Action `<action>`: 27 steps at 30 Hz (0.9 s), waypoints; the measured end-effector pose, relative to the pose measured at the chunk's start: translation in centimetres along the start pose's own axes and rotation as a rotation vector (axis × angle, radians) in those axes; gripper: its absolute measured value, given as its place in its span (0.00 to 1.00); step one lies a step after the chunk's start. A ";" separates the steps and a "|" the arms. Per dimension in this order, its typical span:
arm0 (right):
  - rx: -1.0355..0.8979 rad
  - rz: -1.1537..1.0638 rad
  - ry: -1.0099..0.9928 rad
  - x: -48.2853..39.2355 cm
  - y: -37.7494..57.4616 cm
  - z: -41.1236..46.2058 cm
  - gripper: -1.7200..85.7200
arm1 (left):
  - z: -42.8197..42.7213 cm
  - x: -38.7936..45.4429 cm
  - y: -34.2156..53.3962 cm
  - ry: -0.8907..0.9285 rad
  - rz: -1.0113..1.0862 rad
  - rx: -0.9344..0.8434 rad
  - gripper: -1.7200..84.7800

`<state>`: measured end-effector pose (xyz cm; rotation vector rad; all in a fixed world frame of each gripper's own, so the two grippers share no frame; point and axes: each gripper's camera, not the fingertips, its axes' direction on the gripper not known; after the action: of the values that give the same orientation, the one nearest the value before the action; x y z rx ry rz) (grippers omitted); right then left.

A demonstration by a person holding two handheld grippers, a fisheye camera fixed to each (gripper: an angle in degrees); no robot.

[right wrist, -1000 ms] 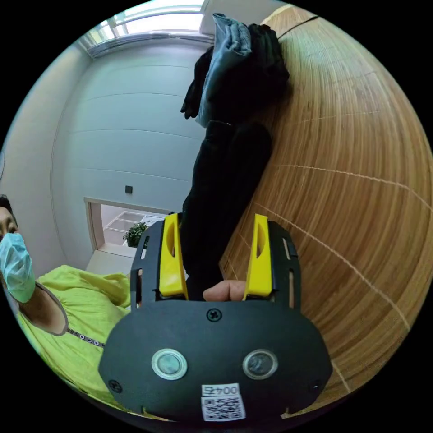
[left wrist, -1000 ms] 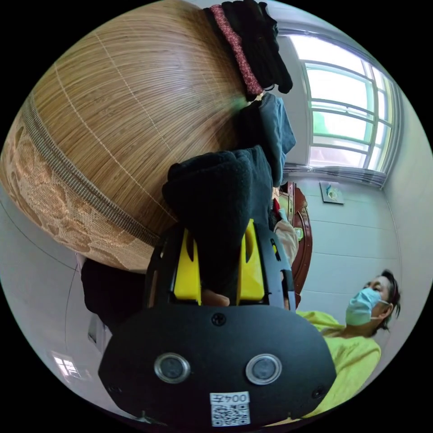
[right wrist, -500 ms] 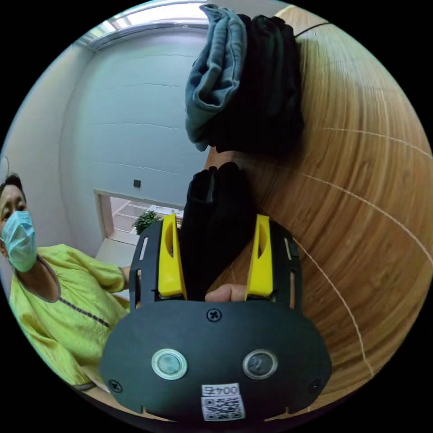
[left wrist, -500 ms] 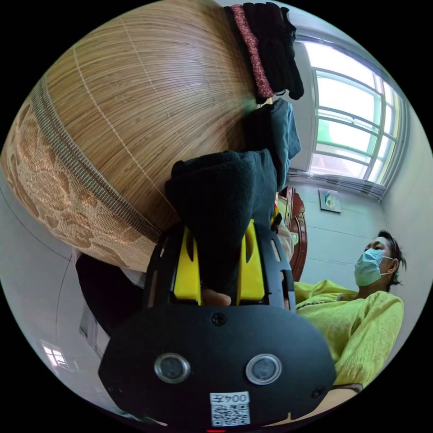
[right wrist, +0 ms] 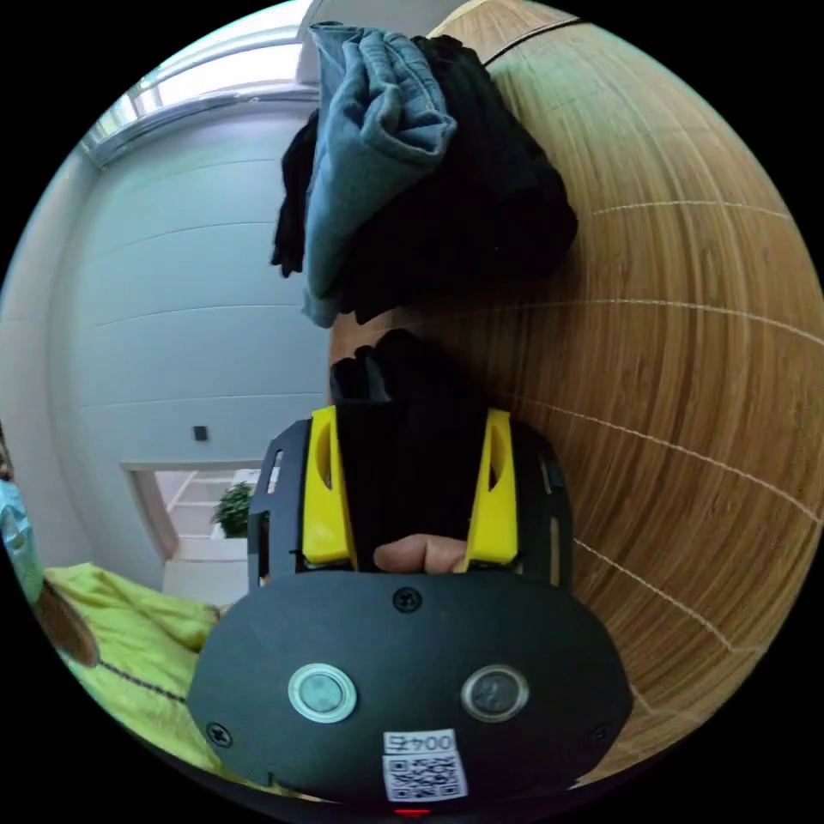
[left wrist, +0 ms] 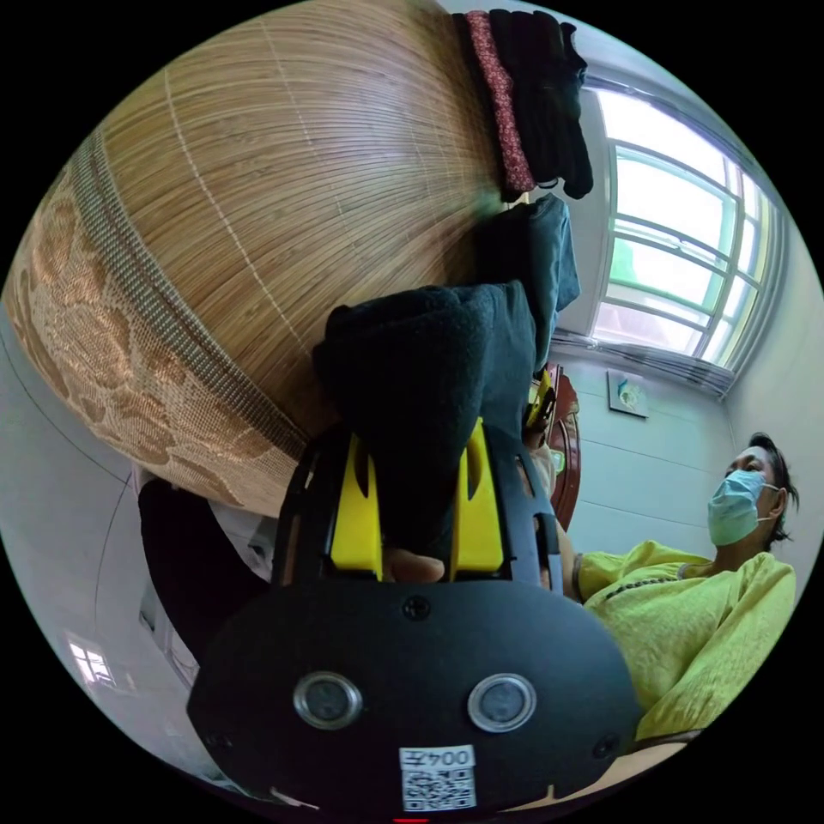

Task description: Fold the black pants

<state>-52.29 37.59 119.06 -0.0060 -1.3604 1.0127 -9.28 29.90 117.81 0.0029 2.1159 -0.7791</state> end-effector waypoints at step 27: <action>0.267 -0.620 0.500 -35.2 -13.9 -8.9 0.14 | 11.0 37.9 -13.7 0.060 0.368 0.294 0.17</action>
<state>-32.61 13.07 96.18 0.3241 -0.6894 0.5972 -28.91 2.94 92.70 0.5627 1.9570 -0.8619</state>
